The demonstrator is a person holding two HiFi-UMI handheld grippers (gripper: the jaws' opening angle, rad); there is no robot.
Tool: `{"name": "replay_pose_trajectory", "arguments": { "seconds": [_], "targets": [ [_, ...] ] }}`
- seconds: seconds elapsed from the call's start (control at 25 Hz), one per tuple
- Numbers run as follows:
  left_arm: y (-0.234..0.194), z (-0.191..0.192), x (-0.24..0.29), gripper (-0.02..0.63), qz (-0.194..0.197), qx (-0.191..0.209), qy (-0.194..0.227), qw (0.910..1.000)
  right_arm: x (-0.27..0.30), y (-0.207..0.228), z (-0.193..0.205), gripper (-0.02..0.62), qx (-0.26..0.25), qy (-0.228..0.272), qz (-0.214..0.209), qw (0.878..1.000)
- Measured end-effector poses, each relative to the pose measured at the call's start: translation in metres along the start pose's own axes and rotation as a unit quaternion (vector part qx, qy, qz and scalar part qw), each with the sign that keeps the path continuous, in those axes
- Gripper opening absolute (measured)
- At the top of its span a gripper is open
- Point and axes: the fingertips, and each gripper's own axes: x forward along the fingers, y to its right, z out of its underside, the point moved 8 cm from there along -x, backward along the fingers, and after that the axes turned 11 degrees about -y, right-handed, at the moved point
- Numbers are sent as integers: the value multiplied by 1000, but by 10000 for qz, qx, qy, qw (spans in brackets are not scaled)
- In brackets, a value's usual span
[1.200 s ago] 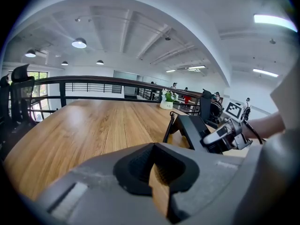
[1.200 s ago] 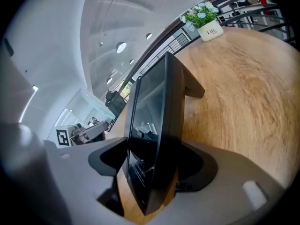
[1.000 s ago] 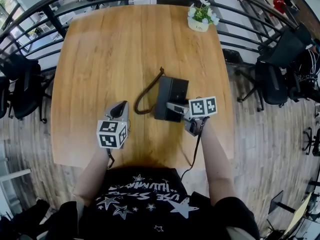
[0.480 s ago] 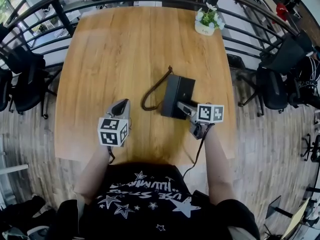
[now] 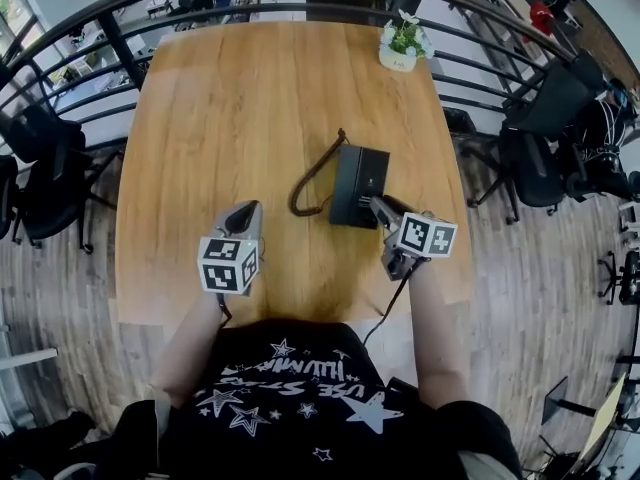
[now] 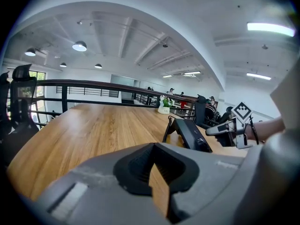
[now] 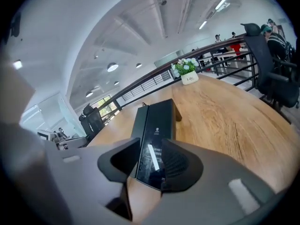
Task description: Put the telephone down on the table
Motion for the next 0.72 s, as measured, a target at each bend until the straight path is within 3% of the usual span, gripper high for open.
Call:
{"name": "replay_pose_trajectory", "arguments": {
  "seconds": [0.28, 0.4, 0.72],
  "targets": [
    [-36, 13, -33, 2, 264, 100, -19, 9996, 5, -64, 7, 68, -201, 515, 265, 9981],
    [-56, 19, -51, 2, 311, 190, -43, 9993, 15, -92, 17, 0, -158, 592, 377, 9974],
    [-116, 49, -96, 2, 414, 109, -128, 9990, 44, -170, 58, -2, -157, 441, 359, 9983]
  ]
}}
